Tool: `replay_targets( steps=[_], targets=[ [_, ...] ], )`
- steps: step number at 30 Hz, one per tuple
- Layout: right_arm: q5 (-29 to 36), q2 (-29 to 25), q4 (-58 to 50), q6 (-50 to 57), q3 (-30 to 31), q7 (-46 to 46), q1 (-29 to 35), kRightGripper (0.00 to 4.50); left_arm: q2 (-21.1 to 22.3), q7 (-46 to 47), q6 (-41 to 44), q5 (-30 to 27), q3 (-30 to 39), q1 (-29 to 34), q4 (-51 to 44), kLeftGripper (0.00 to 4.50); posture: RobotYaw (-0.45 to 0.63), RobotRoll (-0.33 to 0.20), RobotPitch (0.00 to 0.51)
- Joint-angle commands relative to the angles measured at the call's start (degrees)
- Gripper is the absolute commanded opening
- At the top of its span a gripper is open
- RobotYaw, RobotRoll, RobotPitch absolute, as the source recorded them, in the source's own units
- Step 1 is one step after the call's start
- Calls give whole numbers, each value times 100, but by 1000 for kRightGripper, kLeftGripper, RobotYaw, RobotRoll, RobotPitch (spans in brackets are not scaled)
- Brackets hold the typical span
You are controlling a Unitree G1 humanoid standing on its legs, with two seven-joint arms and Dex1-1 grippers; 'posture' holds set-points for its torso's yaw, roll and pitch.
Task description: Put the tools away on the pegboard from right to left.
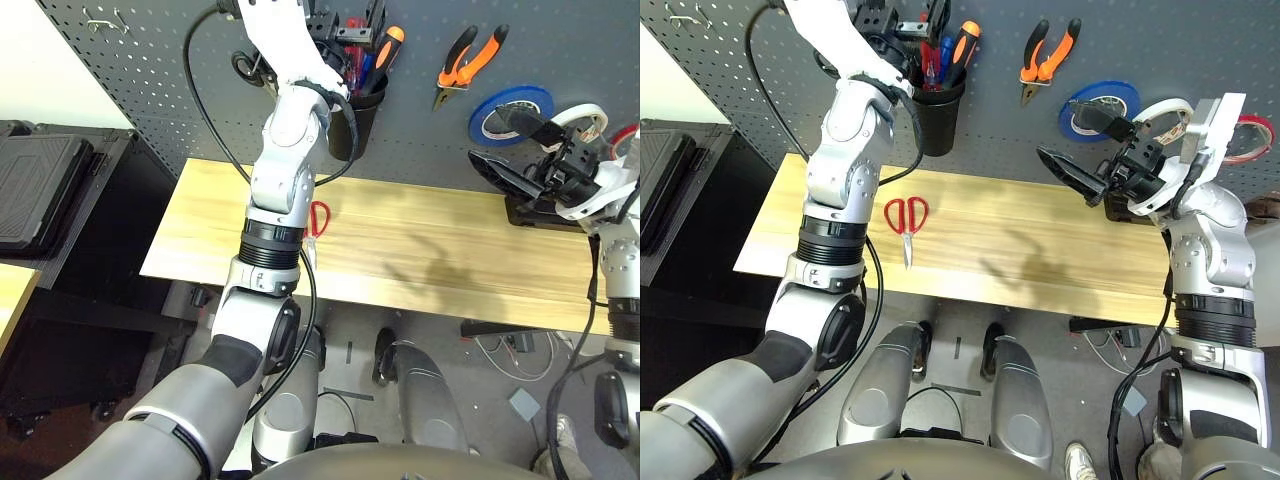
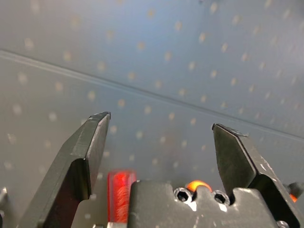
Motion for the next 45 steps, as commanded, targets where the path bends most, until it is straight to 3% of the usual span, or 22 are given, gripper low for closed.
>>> replay_targets(
  steps=[1, 7, 12, 17, 21, 23, 27, 45],
  targets=[
    [-3, -17, -100, 138, 145, 112, 253, 4500, 180, -15, 514, 15, -64, 413, -920, 4476, 210, 0, 200],
    [-218, -202, -288, 410, 454, 208, 789, 4500, 439, 123, 1890, -17, -164, 1251, -2643, 4476, 240, 0, 220],
    [-640, -299, -298, 412, 830, 172, 1105, 4500, 712, 117, 2699, 118, -402, 2414, -3494, 4476, 269, 0, 237],
    [-1429, -207, 146, 90, 1333, -33, 1130, 4500, 982, 58, 2866, 361, -735, 3672, -3453, 4476, 290, 0, 249],
    [-1874, -74, 418, -11, 1648, -297, 1050, 4500, 989, 139, 3039, 490, -850, 4081, -3060, 4476, 293, 0, 254],
    [-2068, 52, 592, -62, 1794, -463, 980, 4500, 776, 222, 3403, 409, -732, 4116, -2680, 4476, 296, 0, 263],
    [-2278, 274, 741, 66, 1991, -725, 848, 4500, 707, 259, 3301, 540, -675, 3890, -1849, 4476, 296, 0, 271],
    [-3304, 1140, 1079, 424, 2714, -1910, 364, 4500, 847, 460, 1848, 797, -87, 2768, 1804, 4476, 242, 0, 295]
  ],
)
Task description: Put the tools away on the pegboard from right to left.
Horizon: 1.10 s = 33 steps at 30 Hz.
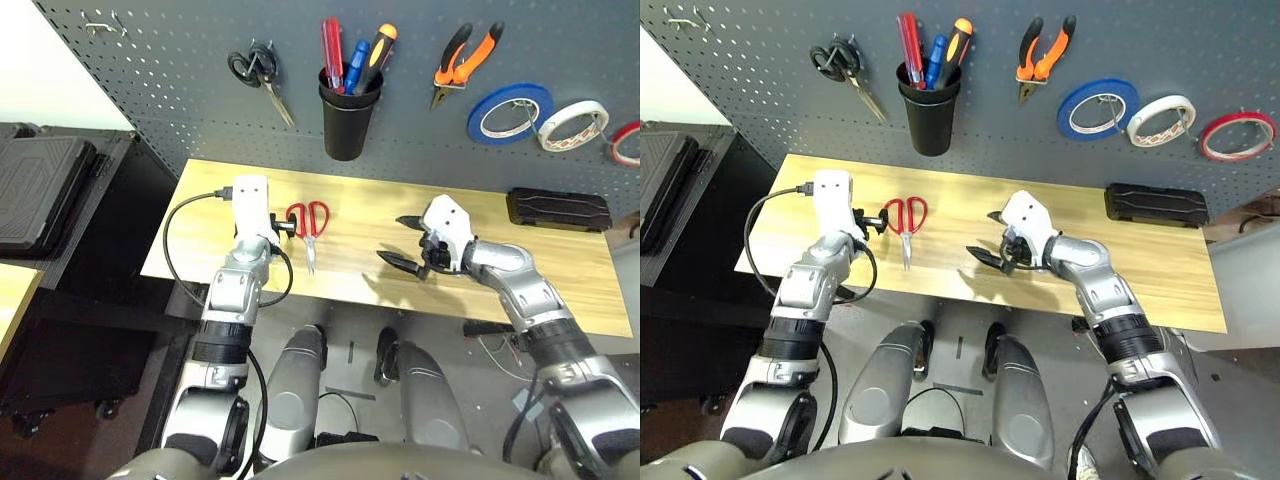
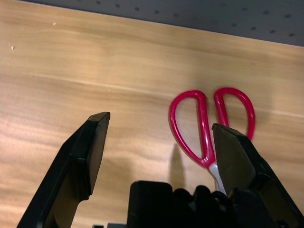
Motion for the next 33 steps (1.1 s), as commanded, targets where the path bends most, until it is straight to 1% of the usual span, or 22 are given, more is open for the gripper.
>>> replay_targets(
  steps=[1, 5, 9, 13, 17, 19, 23, 26, 32, 33],
  targets=[
    [-182, 82, -13, 146, 165, -173, 41, 4500, -45, 53, -400, 100, 41, -202, 862, 4476, 242, 0, 295],
    [-303, 225, 6, 233, 228, -372, 5, 4500, -44, 142, -841, 129, 117, -543, 1842, 4476, 237, 0, 295],
    [-310, 309, -77, 357, 239, -485, -6, 4500, -37, 206, -1276, 132, 186, -826, 2581, 4476, 230, 0, 295],
    [-325, 376, -199, 451, 271, -572, 24, 4500, -2, 302, -1673, 161, 242, -1186, 3589, 4476, 224, 0, 294],
    [-293, 339, -391, 548, 270, -568, 93, 4500, -10, 324, -2064, 186, 258, -1448, 4447, 4476, 210, 0, 293],
    [-281, 294, -467, 584, 255, -550, 127, 4500, -32, 297, -2202, 200, 242, -1532, 4778, 4476, 193, 0, 291],
    [-265, 190, -594, 637, 221, -519, 176, 4500, -86, 261, -2397, 219, 218, -1608, 5247, 4476, 193, 0, 291],
    [-236, 129, -699, 682, 211, -498, 211, 4500, -150, 258, -2462, 223, 208, -1584, 5435, 3892, 180, 0, 285],
    [-190, 47, -780, 657, 191, -451, 214, 4500, -256, 322, -2668, 182, 245, -1527, 5343, 1575, 189, 0, 272],
    [-184, 35, -768, 627, 188, -437, 206, 4500, -271, 344, -2693, 144, 283, -1514, 5283, 1117, 194, 0, 269]
  ],
)
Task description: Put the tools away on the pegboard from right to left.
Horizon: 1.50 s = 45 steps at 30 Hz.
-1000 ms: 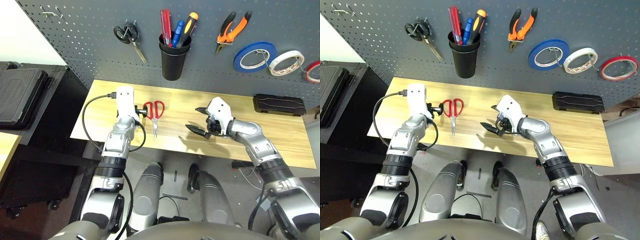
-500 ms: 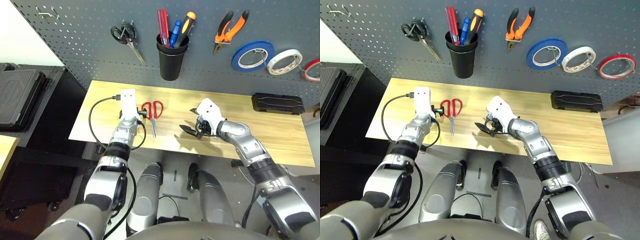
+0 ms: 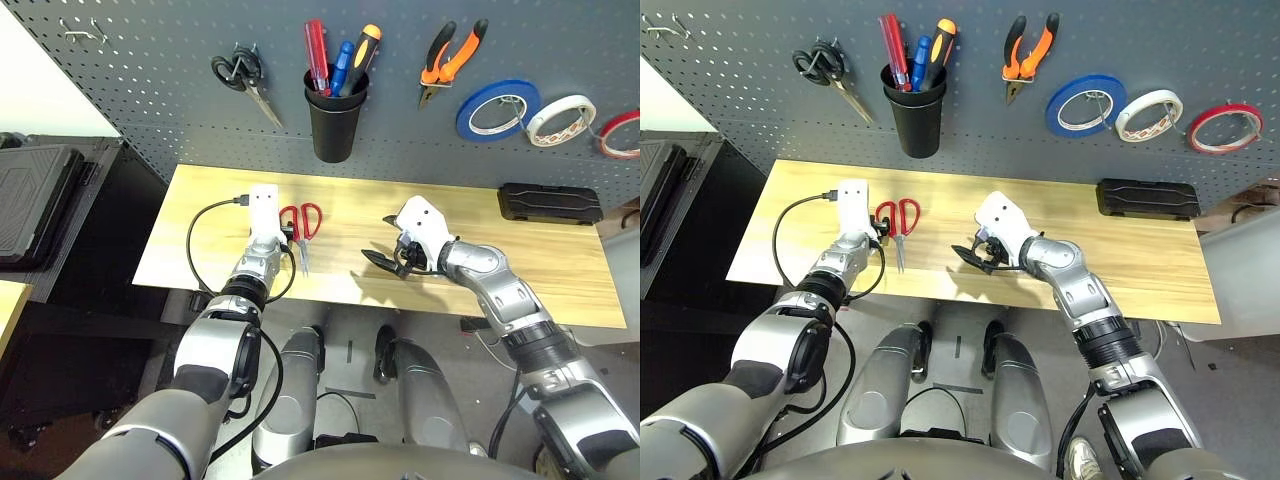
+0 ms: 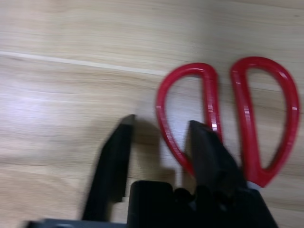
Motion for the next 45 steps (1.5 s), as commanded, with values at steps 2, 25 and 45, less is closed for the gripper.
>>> replay_targets(
  steps=[2, 25, 45],
  targets=[
    [77, -91, 13, -109, -52, 100, 89, 4500, -97, 93, 36, -68, 118, 290, -50, 364, 213, 0, 263],
    [937, -447, 1481, -2098, -759, 1511, -612, 4500, -644, 374, 1810, -860, 656, 3281, -7580, 14, 370, 0, 243],
    [2431, -553, 609, -1986, -1387, 2698, -454, 4500, -331, 148, 2155, -2292, 1250, 2547, -9425, 14, 431, 0, 233]
  ],
)
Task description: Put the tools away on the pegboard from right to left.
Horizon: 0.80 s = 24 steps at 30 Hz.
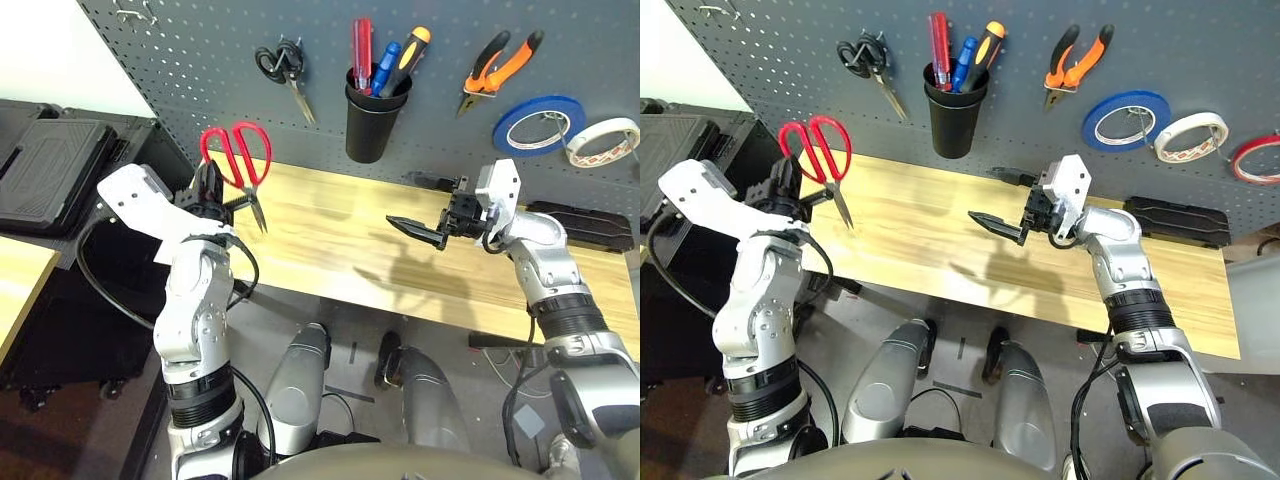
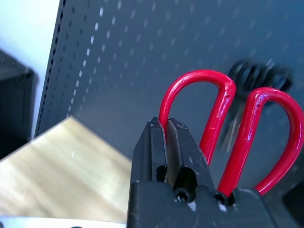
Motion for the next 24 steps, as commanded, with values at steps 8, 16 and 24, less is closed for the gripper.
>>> replay_targets(
  steps=[8, 16, 24],
  targets=[
    [383, 60, -595, 456, -86, 28, 114, 4500, 140, -312, -205, -168, -123, -905, 946, 14, 399, 0, 217],
    [306, 175, -665, 421, -71, -75, 134, 4500, 351, -525, -508, -103, -83, -1590, 1956, 14, 371, 0, 214],
    [273, 115, -801, 399, -133, -191, 326, 4500, 385, -737, -704, -188, -156, -1991, 2418, 14, 357, 0, 216]
  ],
)
